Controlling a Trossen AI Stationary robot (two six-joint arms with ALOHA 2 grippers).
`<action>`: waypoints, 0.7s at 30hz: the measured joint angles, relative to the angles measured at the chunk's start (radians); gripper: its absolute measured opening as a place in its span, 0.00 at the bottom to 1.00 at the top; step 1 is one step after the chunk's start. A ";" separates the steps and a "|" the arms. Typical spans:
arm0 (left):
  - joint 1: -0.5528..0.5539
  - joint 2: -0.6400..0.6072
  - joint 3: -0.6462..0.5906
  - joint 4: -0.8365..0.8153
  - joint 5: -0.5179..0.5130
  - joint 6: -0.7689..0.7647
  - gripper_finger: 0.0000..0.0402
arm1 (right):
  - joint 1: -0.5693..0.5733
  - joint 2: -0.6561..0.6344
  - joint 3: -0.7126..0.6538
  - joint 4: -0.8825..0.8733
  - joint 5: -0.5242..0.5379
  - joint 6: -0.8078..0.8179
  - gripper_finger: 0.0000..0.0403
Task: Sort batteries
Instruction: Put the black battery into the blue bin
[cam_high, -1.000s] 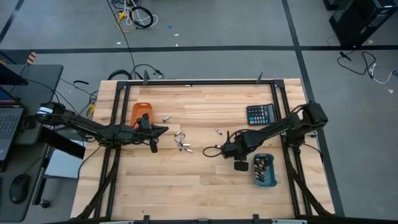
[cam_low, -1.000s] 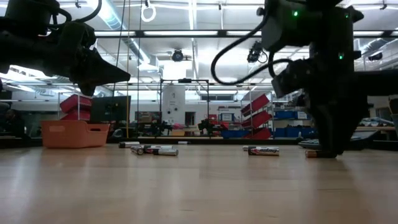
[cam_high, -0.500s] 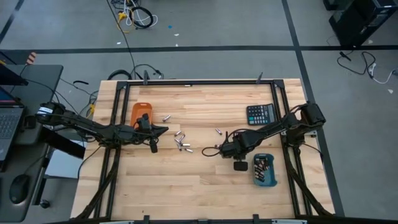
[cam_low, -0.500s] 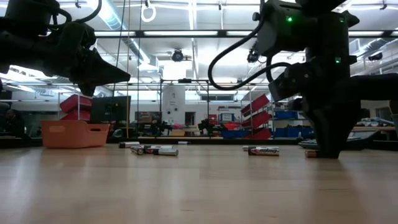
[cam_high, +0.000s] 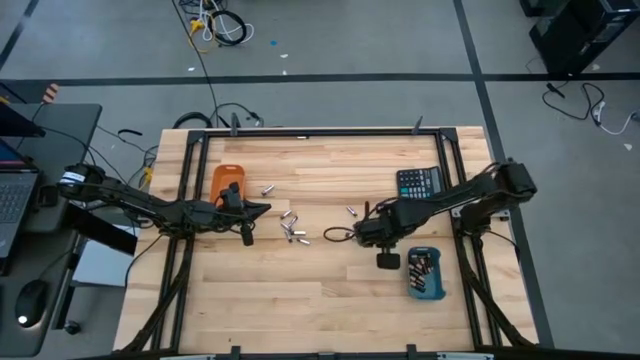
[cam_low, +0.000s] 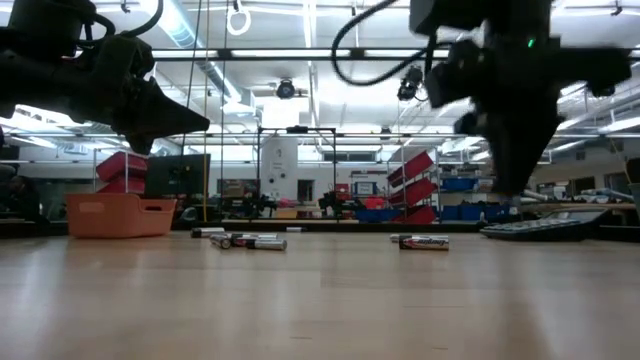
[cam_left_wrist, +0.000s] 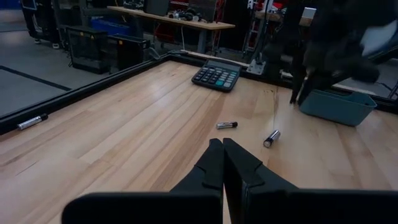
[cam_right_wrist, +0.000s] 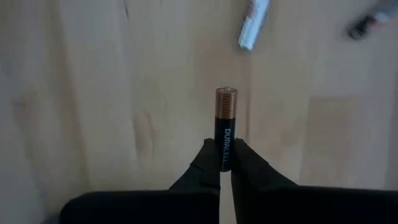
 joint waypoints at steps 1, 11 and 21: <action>0.000 0.000 0.000 0.000 0.000 0.001 0.00 | 0.008 -0.021 0.012 -0.034 -0.002 0.014 0.02; 0.000 0.000 0.000 0.001 0.000 0.002 0.00 | 0.225 -0.302 -0.042 -0.295 0.005 0.269 0.02; 0.000 0.000 0.000 0.003 0.000 0.002 0.00 | 0.433 -0.372 -0.196 -0.254 -0.012 0.534 0.02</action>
